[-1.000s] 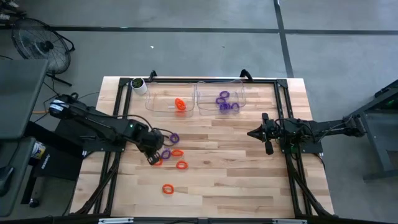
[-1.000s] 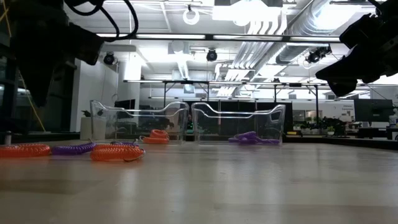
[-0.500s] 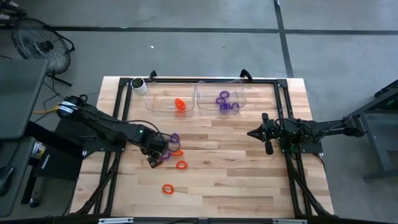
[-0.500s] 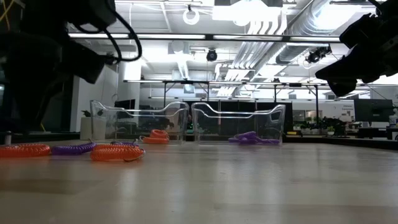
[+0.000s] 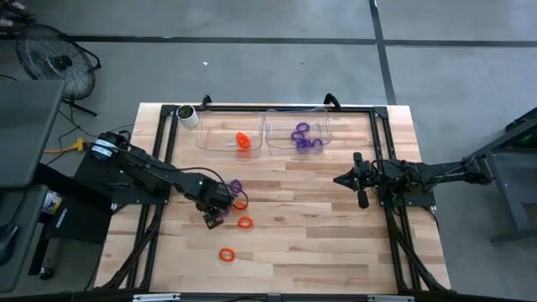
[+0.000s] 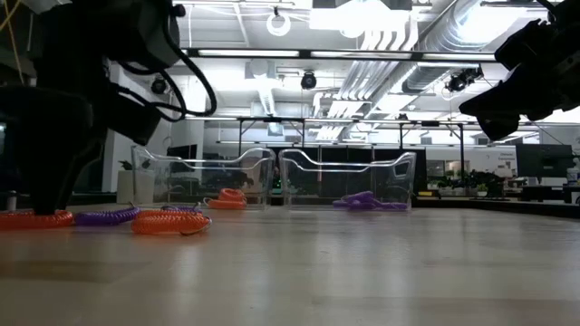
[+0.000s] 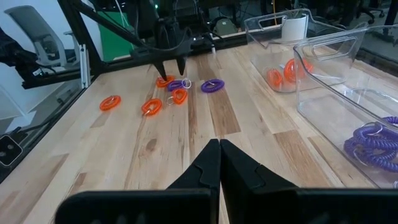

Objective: Sort spring keychains
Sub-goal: Put the orange spring keychain into the left bin, then put the top violet spring keychain into the right bin

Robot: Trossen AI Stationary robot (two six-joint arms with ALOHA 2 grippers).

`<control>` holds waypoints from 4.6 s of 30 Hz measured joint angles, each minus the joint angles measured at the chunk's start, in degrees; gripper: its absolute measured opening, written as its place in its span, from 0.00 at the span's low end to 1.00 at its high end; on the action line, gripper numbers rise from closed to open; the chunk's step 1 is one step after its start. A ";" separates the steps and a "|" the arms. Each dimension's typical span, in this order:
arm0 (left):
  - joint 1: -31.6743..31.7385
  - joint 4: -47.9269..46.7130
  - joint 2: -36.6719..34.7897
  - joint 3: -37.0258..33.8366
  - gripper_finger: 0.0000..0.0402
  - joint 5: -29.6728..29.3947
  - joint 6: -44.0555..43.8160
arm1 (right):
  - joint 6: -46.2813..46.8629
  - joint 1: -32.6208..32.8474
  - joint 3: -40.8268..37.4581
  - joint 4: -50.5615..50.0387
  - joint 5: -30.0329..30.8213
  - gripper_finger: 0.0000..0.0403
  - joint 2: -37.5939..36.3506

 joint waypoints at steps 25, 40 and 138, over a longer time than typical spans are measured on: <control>0.02 0.51 2.78 0.02 0.38 -1.65 3.77 | 0.00 0.00 0.00 0.07 -0.02 0.00 0.00; 0.04 0.42 2.84 0.04 0.12 -0.77 3.70 | 0.00 -0.01 0.08 0.08 -0.02 0.00 0.00; 39.12 -6.47 9.32 24.44 0.49 -28.38 44.27 | 0.00 0.00 0.11 0.08 -0.02 0.00 -0.02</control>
